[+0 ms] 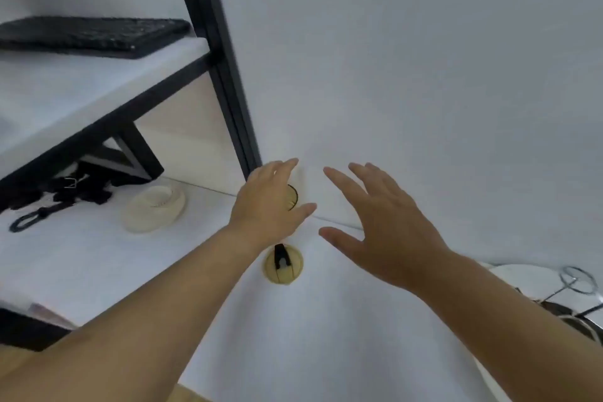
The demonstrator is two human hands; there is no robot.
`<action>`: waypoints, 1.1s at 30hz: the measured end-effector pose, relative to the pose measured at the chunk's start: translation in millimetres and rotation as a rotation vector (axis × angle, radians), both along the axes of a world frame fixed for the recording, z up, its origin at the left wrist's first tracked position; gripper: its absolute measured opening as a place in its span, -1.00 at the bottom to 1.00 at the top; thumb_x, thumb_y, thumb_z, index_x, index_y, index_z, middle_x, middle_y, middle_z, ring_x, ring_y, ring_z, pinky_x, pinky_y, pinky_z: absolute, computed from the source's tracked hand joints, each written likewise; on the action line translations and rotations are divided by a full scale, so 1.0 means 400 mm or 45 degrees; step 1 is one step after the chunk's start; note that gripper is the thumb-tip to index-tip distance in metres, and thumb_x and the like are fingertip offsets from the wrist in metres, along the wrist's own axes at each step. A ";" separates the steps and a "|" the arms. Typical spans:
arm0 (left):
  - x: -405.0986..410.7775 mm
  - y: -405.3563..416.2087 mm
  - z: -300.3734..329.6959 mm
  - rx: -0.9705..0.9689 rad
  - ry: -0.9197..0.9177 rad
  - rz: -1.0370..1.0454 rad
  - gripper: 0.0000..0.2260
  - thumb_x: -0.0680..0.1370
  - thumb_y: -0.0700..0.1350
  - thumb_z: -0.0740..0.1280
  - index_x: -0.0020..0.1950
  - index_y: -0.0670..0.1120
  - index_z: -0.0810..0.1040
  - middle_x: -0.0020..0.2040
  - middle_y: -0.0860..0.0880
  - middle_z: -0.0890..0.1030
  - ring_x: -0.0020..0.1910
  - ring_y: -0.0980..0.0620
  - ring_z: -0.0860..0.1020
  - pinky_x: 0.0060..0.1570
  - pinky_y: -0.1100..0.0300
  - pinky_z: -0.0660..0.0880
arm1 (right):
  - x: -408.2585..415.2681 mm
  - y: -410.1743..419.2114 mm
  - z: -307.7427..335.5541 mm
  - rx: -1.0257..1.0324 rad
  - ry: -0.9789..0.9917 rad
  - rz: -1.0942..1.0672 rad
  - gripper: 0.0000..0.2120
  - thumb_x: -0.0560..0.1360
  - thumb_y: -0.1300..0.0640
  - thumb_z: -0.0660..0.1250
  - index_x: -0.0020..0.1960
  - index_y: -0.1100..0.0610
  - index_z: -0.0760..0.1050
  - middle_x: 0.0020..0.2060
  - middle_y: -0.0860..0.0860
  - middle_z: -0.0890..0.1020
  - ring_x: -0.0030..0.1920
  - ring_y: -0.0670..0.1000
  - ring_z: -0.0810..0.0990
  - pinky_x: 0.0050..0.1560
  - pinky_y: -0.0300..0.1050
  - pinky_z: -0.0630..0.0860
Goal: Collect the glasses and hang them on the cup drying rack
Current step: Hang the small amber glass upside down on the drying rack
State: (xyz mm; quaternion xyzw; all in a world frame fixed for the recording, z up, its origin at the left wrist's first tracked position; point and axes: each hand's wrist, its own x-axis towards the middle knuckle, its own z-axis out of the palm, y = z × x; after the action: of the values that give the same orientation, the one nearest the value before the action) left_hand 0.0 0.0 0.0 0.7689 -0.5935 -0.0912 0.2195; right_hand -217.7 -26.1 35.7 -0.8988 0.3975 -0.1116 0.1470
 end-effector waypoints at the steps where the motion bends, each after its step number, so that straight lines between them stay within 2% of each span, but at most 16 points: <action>1: 0.007 -0.007 -0.022 -0.008 -0.021 0.018 -0.21 0.50 0.28 0.42 0.64 0.10 0.18 0.59 0.05 0.30 0.59 -0.03 0.17 0.51 -0.03 0.25 | 0.001 -0.004 -0.021 0.006 0.005 0.012 -0.20 0.59 -0.39 0.19 0.69 -0.26 -0.12 0.73 -0.03 0.05 0.72 0.03 -0.09 0.64 0.01 0.01; 7: 0.045 -0.023 -0.147 -0.002 -0.057 0.141 -0.19 0.45 0.34 0.41 0.61 0.11 0.21 0.56 0.02 0.33 0.57 -0.06 0.20 0.48 -0.15 0.29 | 0.004 -0.016 -0.141 0.067 0.021 -0.023 -0.20 0.60 -0.37 0.21 0.69 -0.26 -0.11 0.72 -0.02 0.06 0.71 0.05 -0.09 0.64 0.06 0.05; 13: 0.085 -0.053 -0.193 0.019 -0.020 0.147 -0.15 0.41 0.30 0.50 0.59 0.18 0.18 0.58 0.04 0.26 0.56 -0.09 0.21 0.39 -0.15 0.41 | 0.022 -0.037 -0.181 0.125 -0.015 -0.060 -0.19 0.59 -0.37 0.23 0.69 -0.27 -0.12 0.72 -0.03 0.05 0.71 0.04 -0.10 0.63 0.08 0.08; 18: 0.094 -0.077 -0.207 -0.011 0.105 0.172 -0.23 0.40 0.21 0.57 0.50 0.22 0.23 0.42 0.05 0.39 0.25 -0.04 0.51 0.15 -0.07 0.56 | 0.029 -0.047 -0.189 0.157 -0.016 -0.069 -0.19 0.59 -0.38 0.22 0.68 -0.28 -0.14 0.72 -0.04 0.03 0.71 0.04 -0.11 0.63 0.11 0.10; 20: 0.091 -0.079 -0.212 -0.013 0.142 0.186 -0.30 0.41 0.18 0.56 0.45 0.20 0.30 0.36 0.04 0.41 0.16 -0.01 0.54 0.09 -0.01 0.56 | 0.025 -0.047 -0.189 0.181 -0.040 -0.083 -0.19 0.59 -0.37 0.23 0.68 -0.28 -0.13 0.72 -0.05 0.04 0.71 0.03 -0.11 0.62 0.13 0.14; 23: 0.086 -0.076 -0.206 -0.036 0.182 0.209 -0.34 0.41 0.13 0.58 0.42 0.15 0.36 0.35 0.04 0.43 0.12 -0.01 0.55 0.08 0.03 0.54 | 0.016 -0.042 -0.178 0.224 -0.099 -0.113 -0.19 0.58 -0.36 0.25 0.68 -0.29 -0.10 0.71 -0.07 0.05 0.71 -0.01 -0.09 0.62 0.11 0.18; 28: 0.050 -0.055 -0.154 -0.121 0.250 0.167 -0.34 0.39 0.15 0.60 0.41 0.19 0.37 0.34 0.11 0.44 0.06 0.08 0.53 -0.01 0.13 0.48 | -0.011 -0.023 -0.140 0.378 -0.398 -0.233 -0.21 0.55 -0.34 0.31 0.67 -0.29 0.04 0.65 -0.17 0.21 0.66 -0.11 0.08 0.60 0.01 0.22; 31: -0.005 -0.047 -0.074 -0.228 0.304 0.124 -0.33 0.36 0.20 0.60 0.37 0.27 0.36 0.33 0.18 0.44 0.18 0.08 0.52 0.08 0.08 0.52 | -0.035 -0.005 -0.098 0.515 -0.624 -0.355 -0.28 0.56 -0.31 0.32 0.65 -0.28 0.15 0.56 -0.23 0.30 0.58 -0.17 0.22 0.46 -0.15 0.23; 33: -0.055 -0.041 -0.001 -0.288 0.352 0.059 -0.32 0.35 0.21 0.60 0.37 0.29 0.36 0.34 0.21 0.43 0.24 0.12 0.52 0.15 0.05 0.53 | -0.054 0.005 -0.056 0.680 -0.822 -0.479 -0.36 0.59 -0.30 0.31 0.62 -0.30 0.22 0.54 -0.20 0.36 0.55 -0.14 0.30 0.45 -0.13 0.26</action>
State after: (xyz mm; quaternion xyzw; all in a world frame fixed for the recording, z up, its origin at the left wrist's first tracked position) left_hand -22.0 -16.2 -0.3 0.7331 -0.5461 -0.1237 0.3861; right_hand -239.5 -24.2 13.2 -0.6609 0.5025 -0.3044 0.4669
